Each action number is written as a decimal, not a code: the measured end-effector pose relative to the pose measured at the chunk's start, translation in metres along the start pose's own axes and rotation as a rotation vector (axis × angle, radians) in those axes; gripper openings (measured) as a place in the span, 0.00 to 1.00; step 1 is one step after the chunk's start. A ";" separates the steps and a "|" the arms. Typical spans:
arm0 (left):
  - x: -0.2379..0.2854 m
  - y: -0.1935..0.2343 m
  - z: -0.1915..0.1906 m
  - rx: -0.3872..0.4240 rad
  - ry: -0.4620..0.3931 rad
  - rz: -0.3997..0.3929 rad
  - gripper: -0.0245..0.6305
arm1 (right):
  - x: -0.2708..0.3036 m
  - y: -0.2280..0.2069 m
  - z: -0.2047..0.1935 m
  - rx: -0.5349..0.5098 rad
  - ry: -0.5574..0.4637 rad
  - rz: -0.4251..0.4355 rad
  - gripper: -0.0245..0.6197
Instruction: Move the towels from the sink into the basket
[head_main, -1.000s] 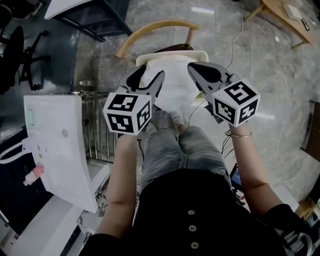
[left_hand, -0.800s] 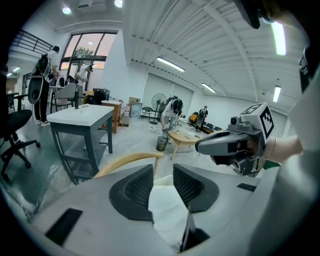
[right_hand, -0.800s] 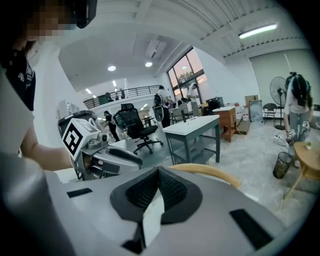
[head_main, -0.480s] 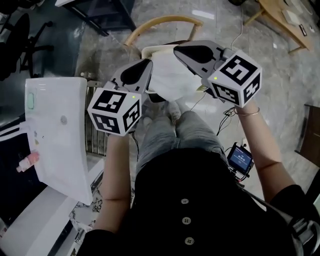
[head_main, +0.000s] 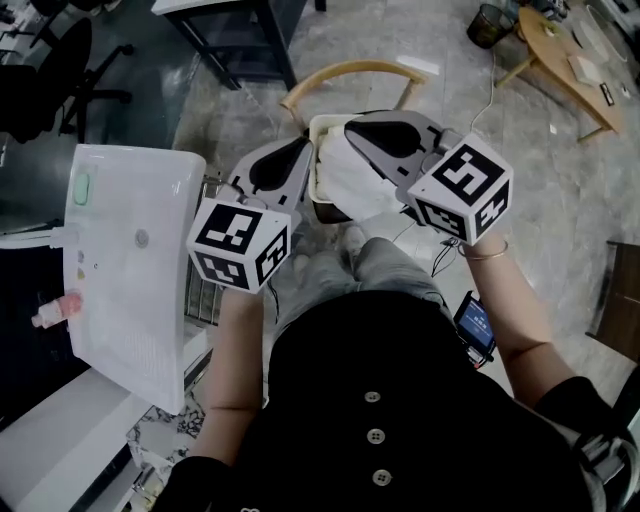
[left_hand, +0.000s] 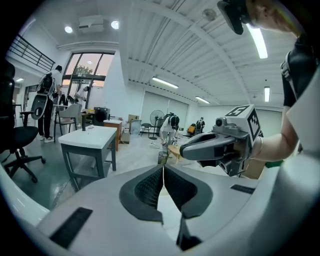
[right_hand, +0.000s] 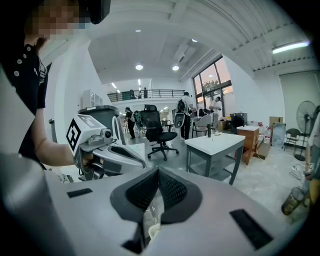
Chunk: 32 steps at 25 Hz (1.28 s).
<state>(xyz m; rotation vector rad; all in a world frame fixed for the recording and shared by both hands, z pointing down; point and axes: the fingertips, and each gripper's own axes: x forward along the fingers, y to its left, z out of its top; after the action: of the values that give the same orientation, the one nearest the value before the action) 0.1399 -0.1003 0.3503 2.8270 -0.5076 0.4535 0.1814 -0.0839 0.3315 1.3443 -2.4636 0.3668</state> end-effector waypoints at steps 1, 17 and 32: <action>-0.002 0.001 -0.001 0.000 -0.005 0.002 0.07 | 0.002 0.004 0.001 0.003 -0.006 -0.002 0.04; -0.028 0.003 -0.024 -0.019 0.012 0.019 0.07 | 0.018 0.049 -0.011 0.072 -0.026 -0.031 0.04; -0.025 -0.016 -0.046 0.047 0.078 -0.033 0.07 | 0.004 0.053 -0.037 0.125 0.008 -0.085 0.04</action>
<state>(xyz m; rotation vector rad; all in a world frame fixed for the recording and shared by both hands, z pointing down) 0.1113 -0.0655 0.3811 2.8442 -0.4404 0.5742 0.1403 -0.0456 0.3627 1.4888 -2.4027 0.5127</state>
